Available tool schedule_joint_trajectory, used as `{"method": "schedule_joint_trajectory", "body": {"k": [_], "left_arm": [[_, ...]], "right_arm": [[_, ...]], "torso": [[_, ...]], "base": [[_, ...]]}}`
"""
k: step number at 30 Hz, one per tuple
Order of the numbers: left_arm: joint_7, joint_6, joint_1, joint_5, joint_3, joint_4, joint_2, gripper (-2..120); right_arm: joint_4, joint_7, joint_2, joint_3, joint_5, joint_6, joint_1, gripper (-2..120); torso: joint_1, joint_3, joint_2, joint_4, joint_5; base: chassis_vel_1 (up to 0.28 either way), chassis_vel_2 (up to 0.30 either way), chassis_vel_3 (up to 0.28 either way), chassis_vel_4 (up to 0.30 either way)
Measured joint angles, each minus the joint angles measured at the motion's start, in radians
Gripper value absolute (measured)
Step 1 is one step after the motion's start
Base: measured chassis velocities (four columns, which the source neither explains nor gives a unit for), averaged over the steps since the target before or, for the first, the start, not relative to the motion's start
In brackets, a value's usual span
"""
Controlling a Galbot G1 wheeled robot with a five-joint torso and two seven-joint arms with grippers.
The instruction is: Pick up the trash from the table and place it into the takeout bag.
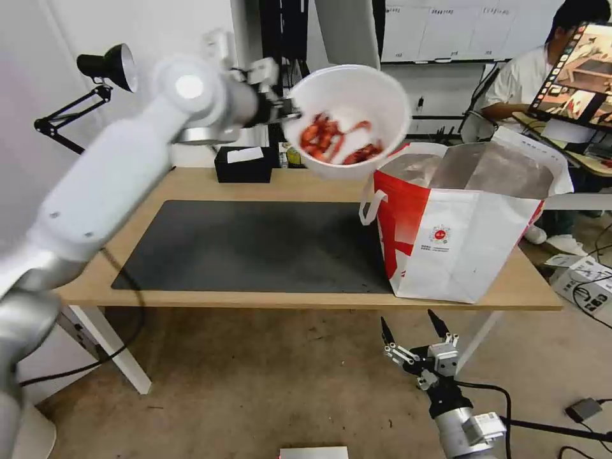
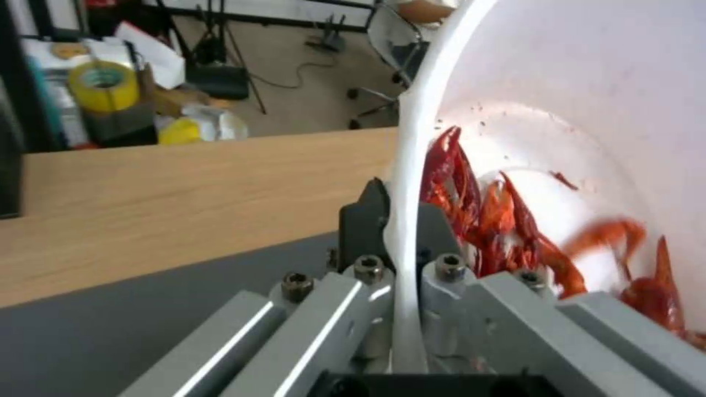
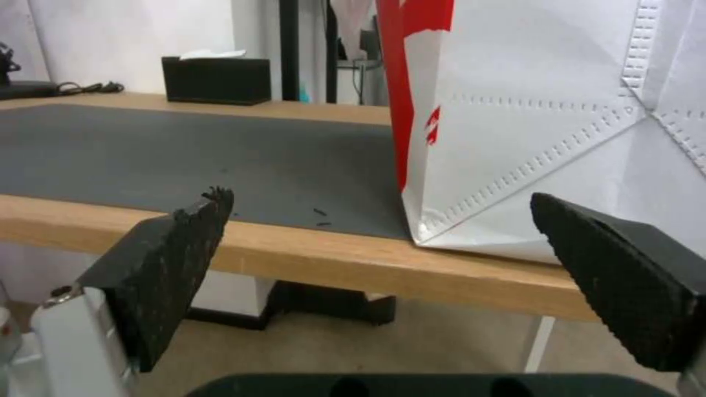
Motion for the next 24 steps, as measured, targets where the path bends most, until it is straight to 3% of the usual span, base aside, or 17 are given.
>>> {"method": "schedule_joint_trajectory", "body": {"k": [2,10,14,20,21,24], "left_arm": [[-0.032,-0.030,-0.013,0.016,0.017,0.036,-0.060,0],[-0.055,-0.152,-0.038,0.115,0.096,0.159,-0.214,0],[-0.056,-0.229,-0.039,0.169,0.147,0.203,-0.260,0],[-0.035,-0.289,-0.019,0.257,0.185,0.215,-0.285,0],[-0.012,-0.313,-0.007,0.333,0.215,0.208,-0.281,0],[0.012,-0.327,0.003,0.380,0.239,0.191,-0.271,0]], "right_arm": [[0.000,0.000,0.000,0.000,0.000,0.000,0.000,100],[0.000,0.000,0.000,0.000,0.000,0.000,0.000,100],[0.000,0.000,0.000,0.000,0.000,0.000,0.000,100],[0.000,0.000,0.000,0.000,0.000,0.000,0.000,100],[0.000,0.000,0.000,0.000,0.000,0.000,0.000,100],[0.000,0.000,0.000,0.000,0.000,0.000,0.000,100]], "torso": [[0.000,0.000,0.000,0.0003,-0.0004],[0.000,0.000,0.000,0.0001,-0.0003],[0.000,0.000,0.000,0.0003,-0.0005],[0.000,0.000,0.000,0.0001,-0.0004],[0.000,0.000,0.000,0.0002,-0.0005],[0.000,0.000,0.000,0.0005,-0.0007]], "base": [[0.000,0.000,0.000,0.000],[0.000,0.000,0.000,0.000],[0.000,0.000,0.000,0.000],[0.000,0.000,0.000,0.000],[0.000,0.000,0.000,0.000],[0.000,0.000,0.000,0.000]]}}
